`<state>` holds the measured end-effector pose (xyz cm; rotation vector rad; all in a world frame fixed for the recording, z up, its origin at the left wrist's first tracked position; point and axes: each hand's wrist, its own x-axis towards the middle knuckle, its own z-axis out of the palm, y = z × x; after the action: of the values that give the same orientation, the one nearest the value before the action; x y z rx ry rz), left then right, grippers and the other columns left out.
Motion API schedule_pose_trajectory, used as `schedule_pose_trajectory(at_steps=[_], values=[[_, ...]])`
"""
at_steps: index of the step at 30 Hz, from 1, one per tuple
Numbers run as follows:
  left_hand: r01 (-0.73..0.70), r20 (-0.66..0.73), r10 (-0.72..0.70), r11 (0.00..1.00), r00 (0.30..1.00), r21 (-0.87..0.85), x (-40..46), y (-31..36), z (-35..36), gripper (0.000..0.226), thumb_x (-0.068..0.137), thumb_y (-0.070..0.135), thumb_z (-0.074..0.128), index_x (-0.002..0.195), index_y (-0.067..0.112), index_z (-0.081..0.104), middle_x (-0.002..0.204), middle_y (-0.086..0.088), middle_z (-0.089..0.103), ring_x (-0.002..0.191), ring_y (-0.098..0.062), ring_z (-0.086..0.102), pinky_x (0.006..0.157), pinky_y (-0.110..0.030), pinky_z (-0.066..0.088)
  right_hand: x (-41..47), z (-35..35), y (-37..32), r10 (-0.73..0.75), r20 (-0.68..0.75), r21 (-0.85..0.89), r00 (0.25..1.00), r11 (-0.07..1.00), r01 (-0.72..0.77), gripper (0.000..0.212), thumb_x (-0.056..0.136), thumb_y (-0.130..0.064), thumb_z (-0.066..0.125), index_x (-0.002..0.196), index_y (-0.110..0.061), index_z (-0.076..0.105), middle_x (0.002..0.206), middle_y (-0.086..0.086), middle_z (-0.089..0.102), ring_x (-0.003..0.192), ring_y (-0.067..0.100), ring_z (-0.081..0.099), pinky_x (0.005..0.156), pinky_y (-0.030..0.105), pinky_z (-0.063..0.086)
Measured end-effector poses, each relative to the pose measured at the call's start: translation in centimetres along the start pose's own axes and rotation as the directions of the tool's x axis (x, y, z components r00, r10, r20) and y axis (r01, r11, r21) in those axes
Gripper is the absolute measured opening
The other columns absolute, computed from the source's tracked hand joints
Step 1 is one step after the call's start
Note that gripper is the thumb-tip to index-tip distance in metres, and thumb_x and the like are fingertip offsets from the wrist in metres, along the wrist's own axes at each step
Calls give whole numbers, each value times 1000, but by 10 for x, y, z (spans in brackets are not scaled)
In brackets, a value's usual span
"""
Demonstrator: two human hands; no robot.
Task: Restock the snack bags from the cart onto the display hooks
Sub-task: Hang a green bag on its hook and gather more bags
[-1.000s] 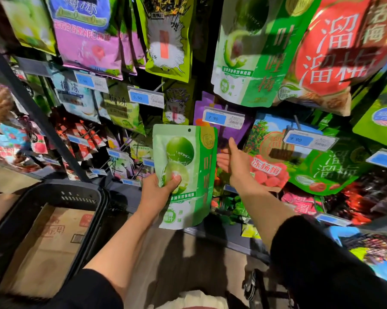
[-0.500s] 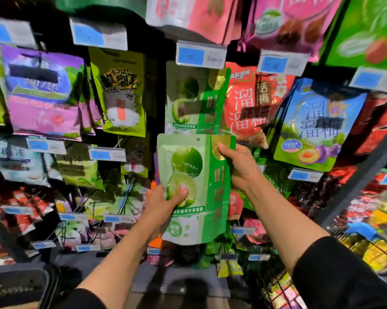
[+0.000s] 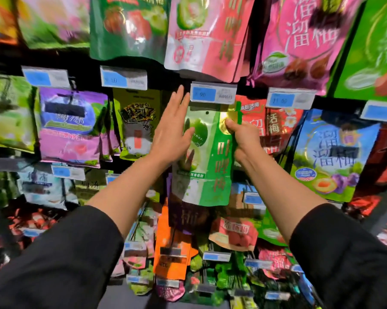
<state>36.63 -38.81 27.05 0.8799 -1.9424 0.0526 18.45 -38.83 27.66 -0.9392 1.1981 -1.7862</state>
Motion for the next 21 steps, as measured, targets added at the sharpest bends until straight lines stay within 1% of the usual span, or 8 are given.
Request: schedule_pose_trajectory(at_steps=[3,4,6,7,10,13,17,21], values=[[-40,72,37,998,997,41,17,-1,3,76,90,0,57,152,7,15,161,-9,3,149,-26,0,117,-25,2,8,5,-3,24,45,93,999,995,-29,9,88,-5,64,82,-9,65,72,7,71,63,20,68,66,36,58],[-42,97,37,998,995,47,20,-2,4,76,90,-1,56,152,7,13,161,-9,3,149,-28,0,118,-28,2,10,6,-4,22,61,128,998,991,-30,9,89,-4,62,83,-9,66,72,7,71,64,20,68,67,37,59],[-34,145,23,997,989,70,23,-6,9,77,91,-1,54,153,9,10,161,-6,-1,149,-27,-3,120,-33,4,15,7,-5,-5,80,174,997,985,-9,8,90,-3,61,87,-7,67,78,11,71,68,23,68,75,43,58],[-30,161,16,996,987,86,23,-9,12,78,91,-1,53,153,11,7,162,-4,-4,149,-25,-5,121,-37,5,17,7,-5,-21,74,174,997,985,8,8,90,-2,59,90,-5,67,80,12,70,69,22,68,77,43,58],[-13,176,-11,991,984,132,21,-11,18,81,92,0,51,154,14,0,161,1,-12,148,-22,-10,119,-47,4,22,6,-4,-50,4,105,999,993,50,12,90,1,58,99,2,65,78,9,70,64,18,67,72,38,58],[-19,164,-5,989,986,145,20,-13,21,83,91,-2,50,154,14,-2,160,1,-15,148,-21,-13,118,-48,2,23,2,-1,-103,-5,69,995,992,103,7,89,0,60,93,-1,66,78,8,70,64,16,67,70,35,58],[-26,143,5,988,990,149,20,-18,23,86,89,-7,49,154,16,-3,160,2,-16,146,-18,-15,117,-44,-1,25,-4,2,-161,-12,75,987,984,161,14,90,-1,61,80,-9,67,64,-2,70,57,9,65,60,26,56],[-32,122,14,989,992,142,20,-19,26,89,86,-11,48,154,16,-3,160,3,-16,147,-18,-15,117,-44,-3,29,-5,4,-197,-30,39,980,979,198,16,88,-2,64,75,-10,68,64,-1,69,58,12,63,65,32,55]])
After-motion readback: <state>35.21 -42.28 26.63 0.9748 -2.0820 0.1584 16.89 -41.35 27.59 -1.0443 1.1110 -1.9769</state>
